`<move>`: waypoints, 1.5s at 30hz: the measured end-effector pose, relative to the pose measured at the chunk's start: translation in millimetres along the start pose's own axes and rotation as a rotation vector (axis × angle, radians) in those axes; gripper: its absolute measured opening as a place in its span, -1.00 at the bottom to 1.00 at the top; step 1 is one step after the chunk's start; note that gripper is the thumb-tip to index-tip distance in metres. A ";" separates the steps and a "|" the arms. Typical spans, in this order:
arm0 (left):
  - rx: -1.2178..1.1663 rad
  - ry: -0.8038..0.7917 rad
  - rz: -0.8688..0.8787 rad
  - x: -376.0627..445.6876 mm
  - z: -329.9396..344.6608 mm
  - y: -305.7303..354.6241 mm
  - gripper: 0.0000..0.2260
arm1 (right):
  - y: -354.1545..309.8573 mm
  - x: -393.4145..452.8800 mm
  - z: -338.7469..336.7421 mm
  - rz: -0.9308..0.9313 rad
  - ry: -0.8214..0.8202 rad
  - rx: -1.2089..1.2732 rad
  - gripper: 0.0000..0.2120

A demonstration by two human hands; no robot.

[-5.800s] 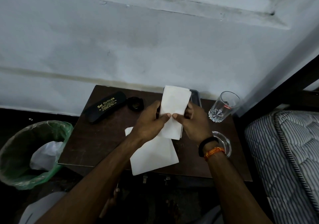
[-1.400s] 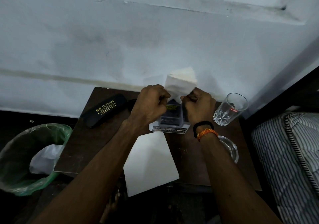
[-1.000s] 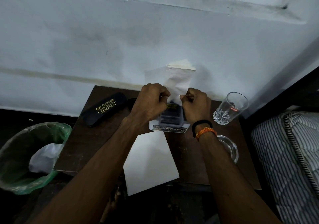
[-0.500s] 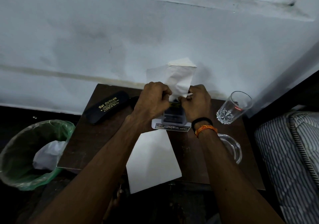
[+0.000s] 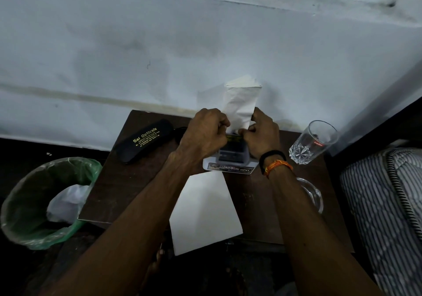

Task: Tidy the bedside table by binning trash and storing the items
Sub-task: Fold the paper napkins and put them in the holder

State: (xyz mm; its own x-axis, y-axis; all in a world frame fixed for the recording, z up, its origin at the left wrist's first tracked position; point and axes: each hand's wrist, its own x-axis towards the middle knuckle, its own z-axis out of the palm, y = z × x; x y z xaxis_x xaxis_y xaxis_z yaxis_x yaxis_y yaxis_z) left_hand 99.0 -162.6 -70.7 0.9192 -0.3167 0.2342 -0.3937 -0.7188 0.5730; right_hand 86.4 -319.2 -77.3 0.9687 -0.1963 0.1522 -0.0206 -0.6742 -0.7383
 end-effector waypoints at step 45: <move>-0.158 0.078 0.010 -3.3 -3.4 0.2 -0.84 | 7.5 8.2 -10.4 0.066 -0.056 -0.017 -0.79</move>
State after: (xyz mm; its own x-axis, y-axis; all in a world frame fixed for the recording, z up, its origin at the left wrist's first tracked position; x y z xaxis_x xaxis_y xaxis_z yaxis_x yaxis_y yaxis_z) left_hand 95.9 -159.6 -68.8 0.9159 -0.2696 0.2973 -0.4013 -0.6075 0.6855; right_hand 91.7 -333.3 -74.7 0.9774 -0.2008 0.0664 -0.0884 -0.6729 -0.7344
